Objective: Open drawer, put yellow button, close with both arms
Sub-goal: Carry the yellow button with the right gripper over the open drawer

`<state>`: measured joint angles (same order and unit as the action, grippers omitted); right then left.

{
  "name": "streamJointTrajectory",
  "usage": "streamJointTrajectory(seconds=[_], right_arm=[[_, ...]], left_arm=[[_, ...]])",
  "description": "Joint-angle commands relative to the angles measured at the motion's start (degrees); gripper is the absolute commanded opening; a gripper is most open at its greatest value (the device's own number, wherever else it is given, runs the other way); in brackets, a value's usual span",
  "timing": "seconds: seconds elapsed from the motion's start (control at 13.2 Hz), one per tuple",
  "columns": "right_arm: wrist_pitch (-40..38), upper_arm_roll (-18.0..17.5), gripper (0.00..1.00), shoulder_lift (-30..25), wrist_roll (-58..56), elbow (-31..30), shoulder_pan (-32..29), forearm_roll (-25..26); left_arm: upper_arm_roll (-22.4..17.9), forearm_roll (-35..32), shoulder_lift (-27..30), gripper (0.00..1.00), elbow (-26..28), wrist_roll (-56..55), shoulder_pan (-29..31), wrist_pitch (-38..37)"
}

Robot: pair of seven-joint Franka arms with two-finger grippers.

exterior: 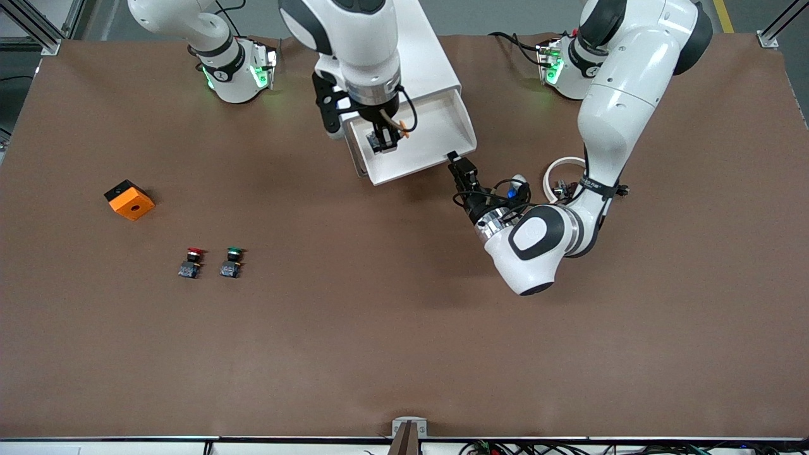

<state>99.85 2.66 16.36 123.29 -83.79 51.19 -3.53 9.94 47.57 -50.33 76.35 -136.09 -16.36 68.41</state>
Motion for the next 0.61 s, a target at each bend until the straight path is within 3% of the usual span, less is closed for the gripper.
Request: streamJointTrajectory(seconds=[0.0, 0.53], right_arm=[[0.5, 0.7, 0.00, 0.9, 5.4, 0.8, 3.1, 1.0], [0.4, 0.7, 0.00, 6.2, 15.4, 2.1, 9.3, 3.3]], left_arm=[[-0.9, -2.4, 0.1, 1.00, -1.1, 0.7, 0.1, 0.4], [-0.5, -6.2, 1.4, 1.00, -3.9, 0.9, 1.6, -0.1]])
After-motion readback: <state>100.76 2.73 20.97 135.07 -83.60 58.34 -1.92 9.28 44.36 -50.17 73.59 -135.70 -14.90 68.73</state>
